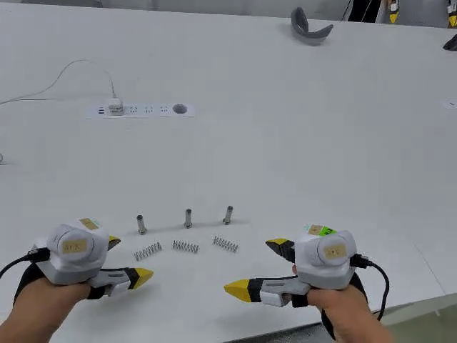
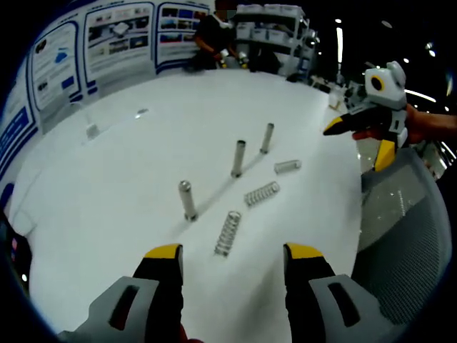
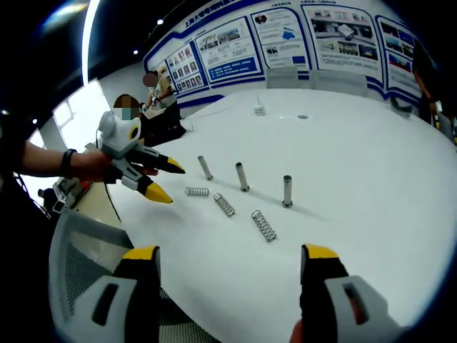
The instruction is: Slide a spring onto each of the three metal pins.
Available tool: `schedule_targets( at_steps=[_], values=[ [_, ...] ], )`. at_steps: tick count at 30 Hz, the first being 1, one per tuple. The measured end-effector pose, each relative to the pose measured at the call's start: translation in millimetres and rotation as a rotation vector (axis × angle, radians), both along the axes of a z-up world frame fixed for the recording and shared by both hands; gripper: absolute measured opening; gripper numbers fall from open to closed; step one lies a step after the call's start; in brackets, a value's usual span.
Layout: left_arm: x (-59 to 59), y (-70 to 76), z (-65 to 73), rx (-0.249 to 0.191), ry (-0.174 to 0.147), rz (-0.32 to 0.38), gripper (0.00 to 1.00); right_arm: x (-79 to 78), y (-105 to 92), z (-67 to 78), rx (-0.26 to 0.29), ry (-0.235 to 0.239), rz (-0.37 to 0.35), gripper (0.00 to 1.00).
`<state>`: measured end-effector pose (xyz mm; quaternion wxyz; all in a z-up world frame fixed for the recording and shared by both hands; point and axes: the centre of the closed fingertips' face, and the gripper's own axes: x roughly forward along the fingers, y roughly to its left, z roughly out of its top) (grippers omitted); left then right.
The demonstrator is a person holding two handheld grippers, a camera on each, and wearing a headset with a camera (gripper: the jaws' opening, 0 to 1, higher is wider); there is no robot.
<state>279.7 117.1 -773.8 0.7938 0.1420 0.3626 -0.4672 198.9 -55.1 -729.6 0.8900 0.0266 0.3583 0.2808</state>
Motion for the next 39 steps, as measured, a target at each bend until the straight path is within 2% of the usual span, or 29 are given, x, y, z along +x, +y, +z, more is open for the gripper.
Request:
schedule_targets(
  at_steps=[9, 11, 15, 22, 33, 39],
  values=[
    [6.3, -4.4, -9.7, 0.010, 0.006, 0.000, 0.51, 0.7, 0.1, 0.2, 0.008, 0.001, -0.003, 0.81],
    [7.6, -5.6, -12.5, 0.006, 0.015, 0.002, 0.49, 0.6, -0.1, 0.1, 0.008, 0.002, -0.003, 0.81],
    [9.0, -6.7, -17.5, 0.021, 0.013, -0.004, 0.44, 0.0, -0.7, -0.7, 0.008, 0.005, -0.005, 0.81],
    [11.5, -9.4, -23.0, 0.018, 0.014, 0.003, 0.34, -0.9, -0.9, -2.3, 0.011, 0.010, -0.007, 0.81],
    [13.6, -10.0, -30.2, 0.048, -0.005, -0.002, 0.18, 0.7, -1.4, -1.3, 0.015, 0.006, -0.010, 0.81],
    [12.1, -8.3, -30.1, 0.074, -0.038, -0.017, 0.12, 0.8, -1.2, -1.2, 0.015, 0.006, -0.007, 0.81]
  ],
)
